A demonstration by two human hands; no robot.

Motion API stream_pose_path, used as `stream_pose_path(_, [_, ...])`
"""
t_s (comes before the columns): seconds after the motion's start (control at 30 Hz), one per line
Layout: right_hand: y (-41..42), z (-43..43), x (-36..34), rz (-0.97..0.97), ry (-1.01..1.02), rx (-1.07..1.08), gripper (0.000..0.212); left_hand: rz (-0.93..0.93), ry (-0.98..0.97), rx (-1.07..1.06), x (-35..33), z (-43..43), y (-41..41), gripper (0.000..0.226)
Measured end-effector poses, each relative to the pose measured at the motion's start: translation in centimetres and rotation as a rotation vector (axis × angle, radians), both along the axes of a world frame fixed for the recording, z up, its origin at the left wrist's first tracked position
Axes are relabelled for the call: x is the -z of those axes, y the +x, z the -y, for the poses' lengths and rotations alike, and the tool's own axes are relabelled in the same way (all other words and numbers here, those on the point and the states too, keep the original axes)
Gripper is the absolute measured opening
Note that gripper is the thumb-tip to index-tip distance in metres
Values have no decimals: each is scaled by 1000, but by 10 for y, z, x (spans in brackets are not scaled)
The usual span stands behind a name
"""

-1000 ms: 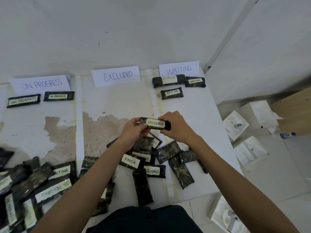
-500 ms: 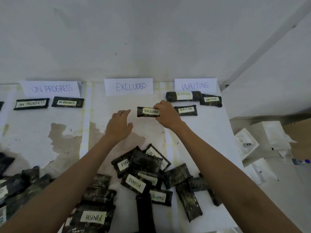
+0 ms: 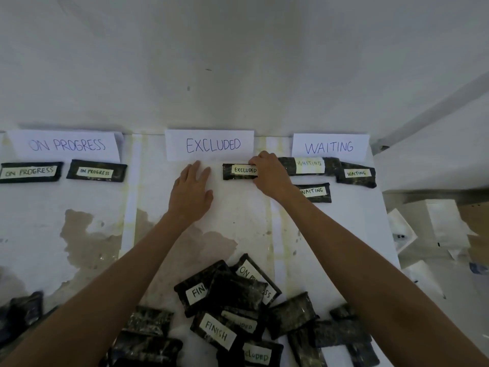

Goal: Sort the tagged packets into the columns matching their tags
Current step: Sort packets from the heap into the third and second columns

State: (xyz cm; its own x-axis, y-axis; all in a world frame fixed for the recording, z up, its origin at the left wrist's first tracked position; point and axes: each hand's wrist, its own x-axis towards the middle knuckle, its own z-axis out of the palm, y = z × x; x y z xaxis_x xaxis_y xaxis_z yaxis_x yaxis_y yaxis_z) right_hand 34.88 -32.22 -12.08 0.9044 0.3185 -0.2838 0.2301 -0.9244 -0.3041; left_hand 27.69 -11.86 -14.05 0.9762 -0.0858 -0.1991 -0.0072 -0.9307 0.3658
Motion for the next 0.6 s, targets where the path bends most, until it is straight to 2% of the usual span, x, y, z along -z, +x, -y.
stream_pose_path(0.33, [-22,2,-16,67,8,-26,55,-44,11,34,-8,-5,-9,58])
stream_pose_path(0.47, [-62,-3,-35,-96,72,-38,54,-99,-15,46,-16,-6,-37,52])
stream_pose_path(0.6, [-122,-11,-45,-247,37,-159,52,-154,-59,49,-21,-5,-77,47])
